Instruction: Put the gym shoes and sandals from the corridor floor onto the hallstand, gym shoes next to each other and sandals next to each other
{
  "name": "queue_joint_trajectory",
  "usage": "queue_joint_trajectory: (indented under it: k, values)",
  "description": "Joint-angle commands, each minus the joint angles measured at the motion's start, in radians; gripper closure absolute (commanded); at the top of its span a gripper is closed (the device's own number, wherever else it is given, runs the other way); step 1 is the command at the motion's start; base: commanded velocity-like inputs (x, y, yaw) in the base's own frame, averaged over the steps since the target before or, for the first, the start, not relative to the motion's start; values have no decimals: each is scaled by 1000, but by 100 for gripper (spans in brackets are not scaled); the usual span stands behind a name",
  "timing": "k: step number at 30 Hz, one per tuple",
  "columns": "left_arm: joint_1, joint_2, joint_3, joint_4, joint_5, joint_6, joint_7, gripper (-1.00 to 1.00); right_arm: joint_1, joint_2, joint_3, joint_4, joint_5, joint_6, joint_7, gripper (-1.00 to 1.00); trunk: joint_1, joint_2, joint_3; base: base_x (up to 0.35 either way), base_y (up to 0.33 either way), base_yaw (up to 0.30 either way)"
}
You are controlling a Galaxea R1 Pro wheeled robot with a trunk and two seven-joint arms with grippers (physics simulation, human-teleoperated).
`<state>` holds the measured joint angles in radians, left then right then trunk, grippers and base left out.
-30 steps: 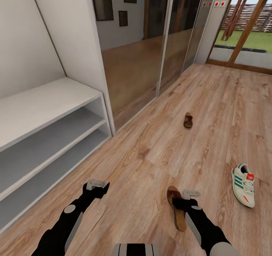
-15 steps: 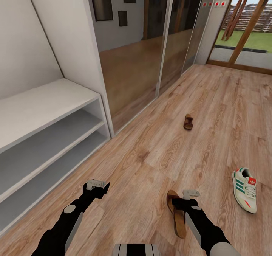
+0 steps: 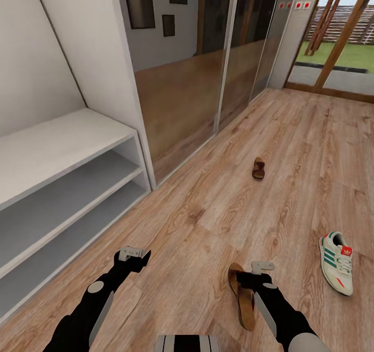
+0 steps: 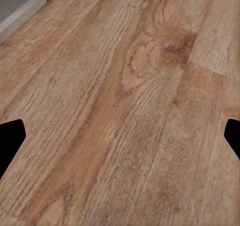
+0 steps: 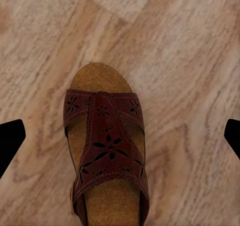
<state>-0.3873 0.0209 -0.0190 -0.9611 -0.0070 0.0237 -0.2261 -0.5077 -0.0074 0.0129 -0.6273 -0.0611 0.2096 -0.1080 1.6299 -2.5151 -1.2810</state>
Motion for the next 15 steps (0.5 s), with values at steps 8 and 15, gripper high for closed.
queue_joint_trajectory:
  k: [8, 15]
  values:
    - [1, 3, 2, -7, 1, 5, -7, -100, 1, 13, 2, 35, -6, 5, -4, -100, 2, -1, -20, 1, 0, 0]
    - [1, 5, 2, -7, 1, 5, -7, -100, 1, 19, 1, 49, -4, 5, -5, -100, 5, -3, -47, 0, 0, 0]
